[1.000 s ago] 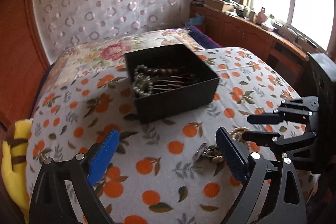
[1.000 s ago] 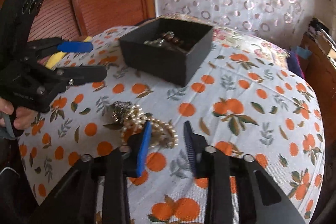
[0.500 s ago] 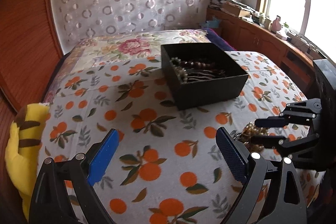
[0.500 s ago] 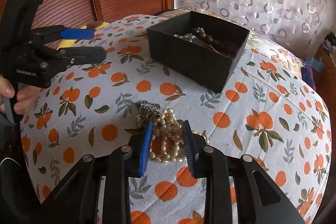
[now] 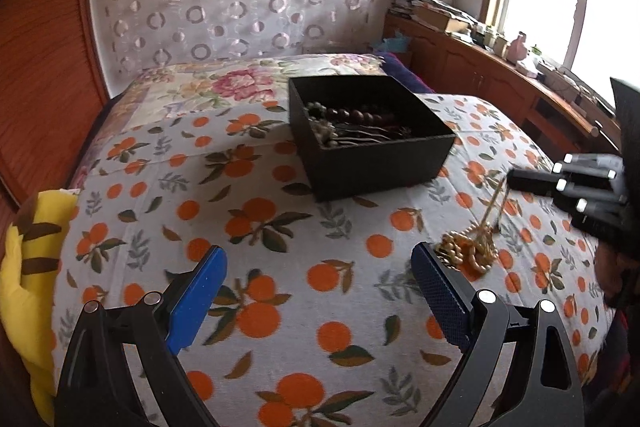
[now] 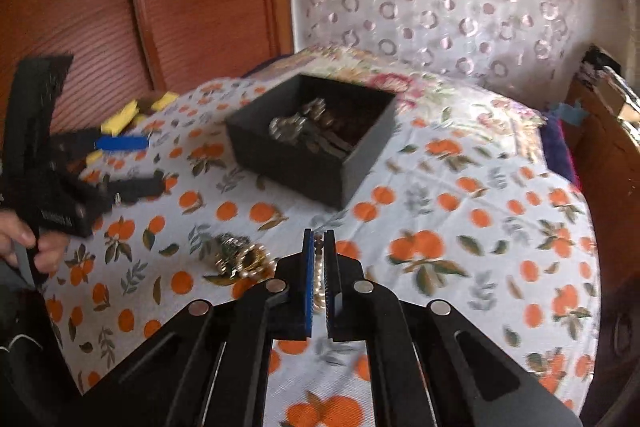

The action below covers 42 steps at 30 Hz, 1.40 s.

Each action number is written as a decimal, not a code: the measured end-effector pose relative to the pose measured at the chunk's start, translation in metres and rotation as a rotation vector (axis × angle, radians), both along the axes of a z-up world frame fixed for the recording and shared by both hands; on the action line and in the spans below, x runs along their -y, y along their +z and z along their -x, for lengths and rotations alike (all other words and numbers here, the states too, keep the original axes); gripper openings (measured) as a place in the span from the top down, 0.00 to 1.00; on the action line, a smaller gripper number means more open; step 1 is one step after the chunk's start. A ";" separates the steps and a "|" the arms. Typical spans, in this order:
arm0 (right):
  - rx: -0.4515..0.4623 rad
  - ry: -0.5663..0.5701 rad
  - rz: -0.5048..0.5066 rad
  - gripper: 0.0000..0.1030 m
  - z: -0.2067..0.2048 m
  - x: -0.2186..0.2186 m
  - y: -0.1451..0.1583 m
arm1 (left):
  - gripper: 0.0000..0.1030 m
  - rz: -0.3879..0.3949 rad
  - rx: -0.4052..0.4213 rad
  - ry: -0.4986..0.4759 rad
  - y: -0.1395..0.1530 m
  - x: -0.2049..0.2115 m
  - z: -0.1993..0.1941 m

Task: Organize jewelry
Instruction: 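Lift the gold chain with the right tool while the left tool moves toward the small gold flower brooch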

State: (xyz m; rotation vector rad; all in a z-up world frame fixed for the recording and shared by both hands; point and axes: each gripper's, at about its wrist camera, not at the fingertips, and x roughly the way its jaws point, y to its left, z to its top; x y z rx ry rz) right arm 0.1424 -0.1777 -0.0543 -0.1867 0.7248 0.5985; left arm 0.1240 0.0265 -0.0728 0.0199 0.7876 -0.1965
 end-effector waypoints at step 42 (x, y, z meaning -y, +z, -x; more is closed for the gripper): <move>0.139 -0.137 -0.065 0.95 0.004 0.057 0.038 | 0.13 -0.099 -0.112 0.005 -0.033 0.018 -0.019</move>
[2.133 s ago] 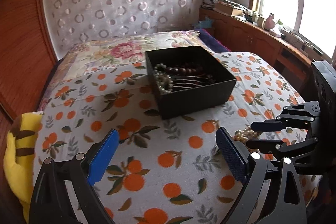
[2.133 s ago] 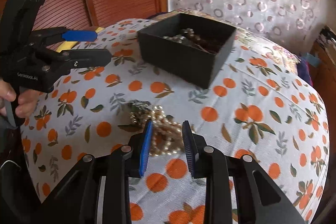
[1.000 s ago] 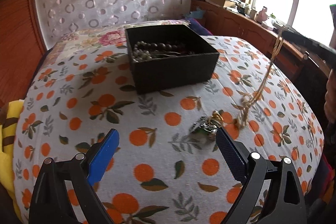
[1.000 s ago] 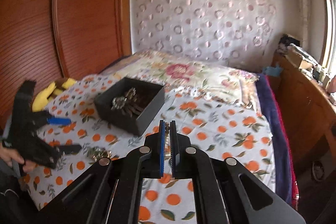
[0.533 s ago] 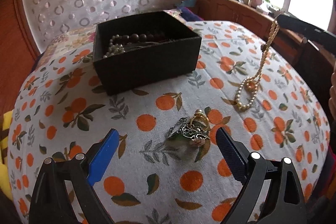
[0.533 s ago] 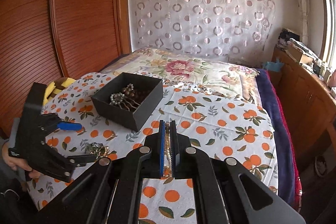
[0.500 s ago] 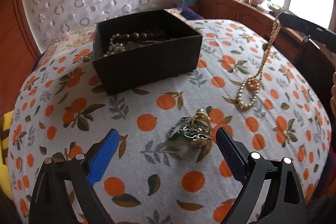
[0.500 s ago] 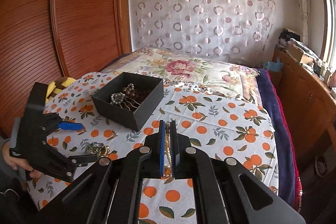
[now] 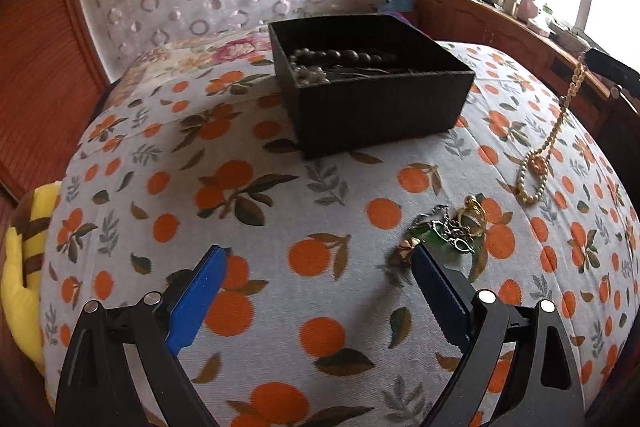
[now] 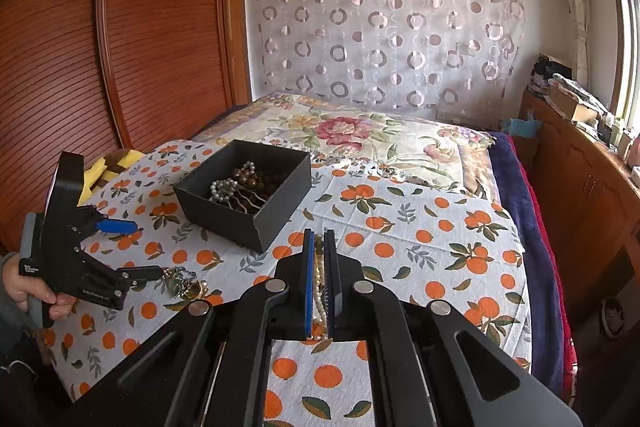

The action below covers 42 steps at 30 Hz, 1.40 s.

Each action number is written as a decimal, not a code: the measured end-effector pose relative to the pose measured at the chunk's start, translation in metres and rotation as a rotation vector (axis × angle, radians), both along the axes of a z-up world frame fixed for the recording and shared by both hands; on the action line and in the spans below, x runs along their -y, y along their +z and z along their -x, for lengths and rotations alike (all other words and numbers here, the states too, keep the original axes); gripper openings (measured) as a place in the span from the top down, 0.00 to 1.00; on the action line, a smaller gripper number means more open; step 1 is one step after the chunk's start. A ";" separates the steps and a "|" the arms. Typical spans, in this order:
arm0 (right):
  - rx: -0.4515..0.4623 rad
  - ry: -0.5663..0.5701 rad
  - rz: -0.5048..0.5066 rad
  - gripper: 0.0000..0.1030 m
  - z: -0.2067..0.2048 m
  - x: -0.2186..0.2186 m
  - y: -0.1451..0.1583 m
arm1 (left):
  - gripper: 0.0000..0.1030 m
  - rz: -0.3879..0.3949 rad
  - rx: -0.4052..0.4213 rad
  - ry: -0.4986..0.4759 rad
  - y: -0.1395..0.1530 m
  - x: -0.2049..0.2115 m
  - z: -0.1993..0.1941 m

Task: Organize jewelry
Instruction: 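Lift the gold chain with the right tool while the left tool moves toward the small gold flower brooch, then close the left tool on the small gold flower brooch while the right tool holds the chain up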

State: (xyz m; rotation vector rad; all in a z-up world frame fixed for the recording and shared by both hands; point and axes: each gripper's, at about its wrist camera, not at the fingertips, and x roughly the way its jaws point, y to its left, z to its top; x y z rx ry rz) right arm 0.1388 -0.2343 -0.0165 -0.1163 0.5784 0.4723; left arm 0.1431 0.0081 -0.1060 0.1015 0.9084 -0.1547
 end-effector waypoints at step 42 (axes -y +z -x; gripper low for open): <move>0.107 0.010 -0.018 0.95 0.009 0.000 0.041 | 0.62 0.024 0.007 -0.139 0.000 0.024 -0.001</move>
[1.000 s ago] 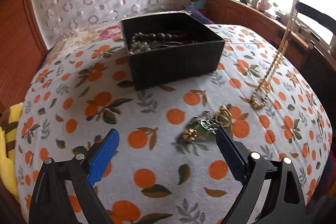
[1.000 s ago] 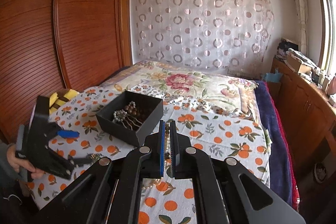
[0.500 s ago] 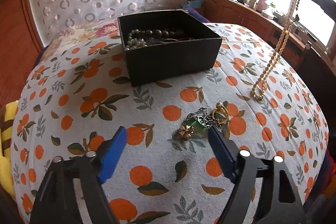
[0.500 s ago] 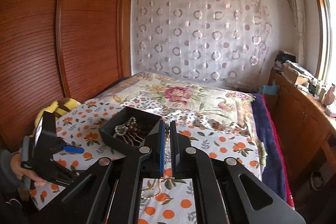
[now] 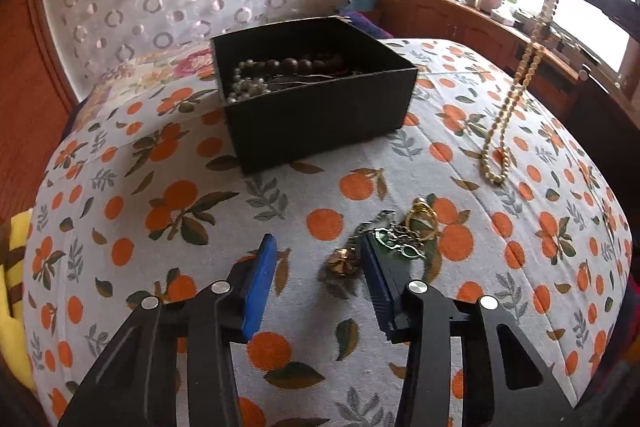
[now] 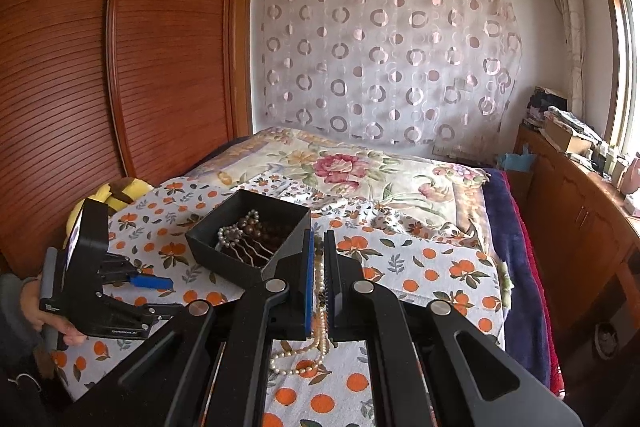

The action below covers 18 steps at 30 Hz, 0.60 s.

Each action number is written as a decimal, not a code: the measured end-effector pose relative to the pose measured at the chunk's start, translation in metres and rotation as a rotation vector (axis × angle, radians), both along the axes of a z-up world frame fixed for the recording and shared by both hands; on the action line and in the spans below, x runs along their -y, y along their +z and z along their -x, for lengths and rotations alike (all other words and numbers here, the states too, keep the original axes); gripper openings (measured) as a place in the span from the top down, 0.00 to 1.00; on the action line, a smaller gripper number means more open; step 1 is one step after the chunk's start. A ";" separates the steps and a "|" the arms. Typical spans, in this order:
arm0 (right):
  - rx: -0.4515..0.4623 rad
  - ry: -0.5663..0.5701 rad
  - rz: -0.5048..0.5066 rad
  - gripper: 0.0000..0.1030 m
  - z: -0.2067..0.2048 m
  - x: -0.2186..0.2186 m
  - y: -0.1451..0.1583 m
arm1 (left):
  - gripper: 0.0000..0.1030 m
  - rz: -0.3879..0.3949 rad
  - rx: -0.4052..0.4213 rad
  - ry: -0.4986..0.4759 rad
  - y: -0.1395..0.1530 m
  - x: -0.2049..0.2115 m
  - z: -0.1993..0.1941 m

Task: Organize jewelry
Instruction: 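Close the left tool on the small gold flower brooch while the right tool holds the chain up, then carry both items over the box and open both tools to drop them in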

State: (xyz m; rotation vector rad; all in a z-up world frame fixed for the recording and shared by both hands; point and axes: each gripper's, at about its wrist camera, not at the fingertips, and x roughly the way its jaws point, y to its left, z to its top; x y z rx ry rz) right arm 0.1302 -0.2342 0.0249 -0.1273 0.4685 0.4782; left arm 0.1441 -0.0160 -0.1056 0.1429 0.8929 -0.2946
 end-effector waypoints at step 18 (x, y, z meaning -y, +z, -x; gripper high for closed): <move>0.060 0.058 -0.015 0.95 -0.009 -0.023 0.029 | 0.87 0.063 0.099 0.036 0.050 -0.011 -0.007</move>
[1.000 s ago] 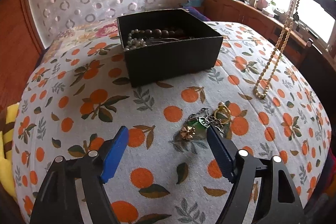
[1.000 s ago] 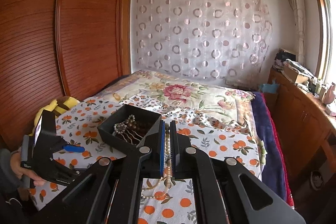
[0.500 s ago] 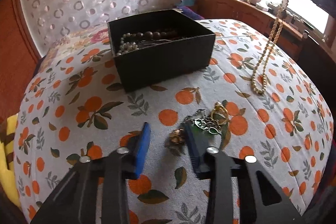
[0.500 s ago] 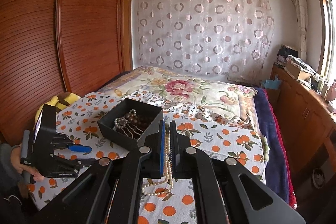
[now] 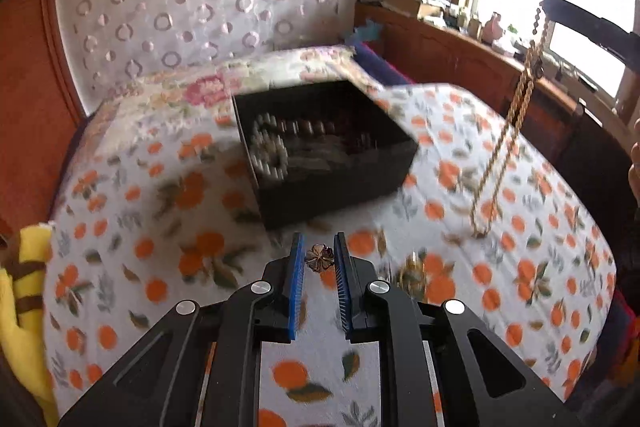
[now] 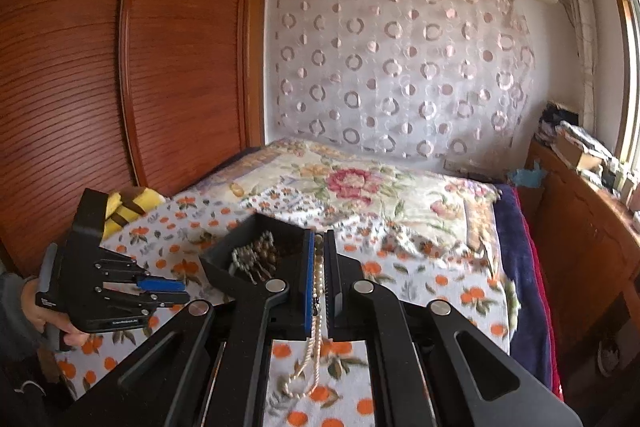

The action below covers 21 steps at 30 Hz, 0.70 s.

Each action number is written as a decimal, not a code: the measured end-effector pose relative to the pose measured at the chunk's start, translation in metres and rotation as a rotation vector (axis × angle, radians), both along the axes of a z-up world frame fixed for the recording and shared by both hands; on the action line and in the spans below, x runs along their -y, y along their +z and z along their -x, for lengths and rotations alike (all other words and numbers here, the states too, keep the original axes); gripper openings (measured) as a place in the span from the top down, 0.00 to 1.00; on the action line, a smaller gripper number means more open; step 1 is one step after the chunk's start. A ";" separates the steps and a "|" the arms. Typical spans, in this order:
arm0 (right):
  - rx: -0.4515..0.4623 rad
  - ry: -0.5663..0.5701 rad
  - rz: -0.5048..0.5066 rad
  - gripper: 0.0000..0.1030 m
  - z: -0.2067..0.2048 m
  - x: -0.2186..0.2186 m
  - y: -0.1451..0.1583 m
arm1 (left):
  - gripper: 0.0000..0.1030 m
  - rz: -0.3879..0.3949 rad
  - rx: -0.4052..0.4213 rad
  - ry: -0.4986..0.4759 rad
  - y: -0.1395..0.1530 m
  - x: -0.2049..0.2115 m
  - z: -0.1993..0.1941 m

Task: Organize jewelry
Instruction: 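Carry both items over the box and open both tools to drop them in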

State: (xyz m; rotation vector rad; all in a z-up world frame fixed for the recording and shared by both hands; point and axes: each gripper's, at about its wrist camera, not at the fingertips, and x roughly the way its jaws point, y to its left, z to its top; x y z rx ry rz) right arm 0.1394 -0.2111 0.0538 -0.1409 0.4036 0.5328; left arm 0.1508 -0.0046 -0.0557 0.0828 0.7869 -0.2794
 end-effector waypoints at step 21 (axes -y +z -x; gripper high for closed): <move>0.080 0.084 -0.027 0.95 -0.044 -0.053 0.057 | 0.67 0.049 0.032 0.057 0.019 -0.010 -0.069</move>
